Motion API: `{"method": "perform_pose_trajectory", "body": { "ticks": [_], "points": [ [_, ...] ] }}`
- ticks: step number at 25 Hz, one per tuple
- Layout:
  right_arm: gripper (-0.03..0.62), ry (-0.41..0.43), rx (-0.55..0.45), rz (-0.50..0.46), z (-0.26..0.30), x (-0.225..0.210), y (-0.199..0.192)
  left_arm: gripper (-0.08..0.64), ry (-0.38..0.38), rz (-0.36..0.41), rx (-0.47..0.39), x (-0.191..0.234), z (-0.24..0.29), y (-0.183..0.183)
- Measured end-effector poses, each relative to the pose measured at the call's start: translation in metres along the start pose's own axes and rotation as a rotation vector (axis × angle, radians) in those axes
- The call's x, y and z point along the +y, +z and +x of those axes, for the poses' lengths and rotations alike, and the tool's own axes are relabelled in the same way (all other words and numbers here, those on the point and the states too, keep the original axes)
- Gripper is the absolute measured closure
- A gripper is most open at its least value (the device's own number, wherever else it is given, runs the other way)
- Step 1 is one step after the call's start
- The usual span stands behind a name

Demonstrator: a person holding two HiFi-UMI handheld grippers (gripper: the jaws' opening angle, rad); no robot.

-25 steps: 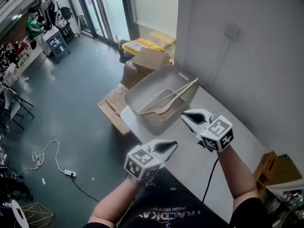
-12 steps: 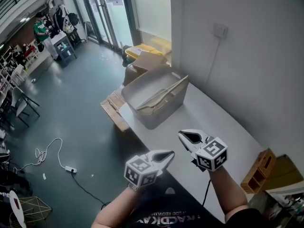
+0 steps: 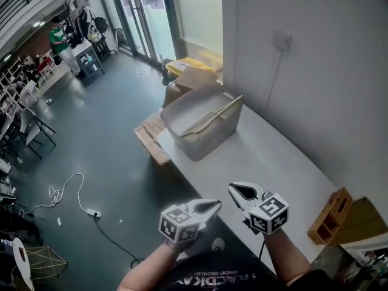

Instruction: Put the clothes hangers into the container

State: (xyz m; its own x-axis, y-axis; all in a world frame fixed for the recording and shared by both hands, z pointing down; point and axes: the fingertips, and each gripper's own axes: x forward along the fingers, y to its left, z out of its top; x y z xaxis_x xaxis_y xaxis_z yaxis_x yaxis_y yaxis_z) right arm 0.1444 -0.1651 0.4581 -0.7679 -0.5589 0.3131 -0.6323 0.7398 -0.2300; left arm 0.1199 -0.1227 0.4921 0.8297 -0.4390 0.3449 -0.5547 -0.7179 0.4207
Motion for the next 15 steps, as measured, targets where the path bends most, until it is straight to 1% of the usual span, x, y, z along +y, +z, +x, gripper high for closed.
{"method": "perform_pose_trajectory", "body": {
  "ticks": [8,15],
  "points": [
    [0.589,-0.042,0.022,0.071,-0.005,0.060,-0.032,0.555,-0.031,0.004,-0.013,-0.010,-0.053,-0.020],
    [0.589,-0.092,-0.003,0.107,0.000,0.140,-0.048,0.555,-0.062,0.023,0.009,-0.019,-0.128,-0.051]
  ]
}}
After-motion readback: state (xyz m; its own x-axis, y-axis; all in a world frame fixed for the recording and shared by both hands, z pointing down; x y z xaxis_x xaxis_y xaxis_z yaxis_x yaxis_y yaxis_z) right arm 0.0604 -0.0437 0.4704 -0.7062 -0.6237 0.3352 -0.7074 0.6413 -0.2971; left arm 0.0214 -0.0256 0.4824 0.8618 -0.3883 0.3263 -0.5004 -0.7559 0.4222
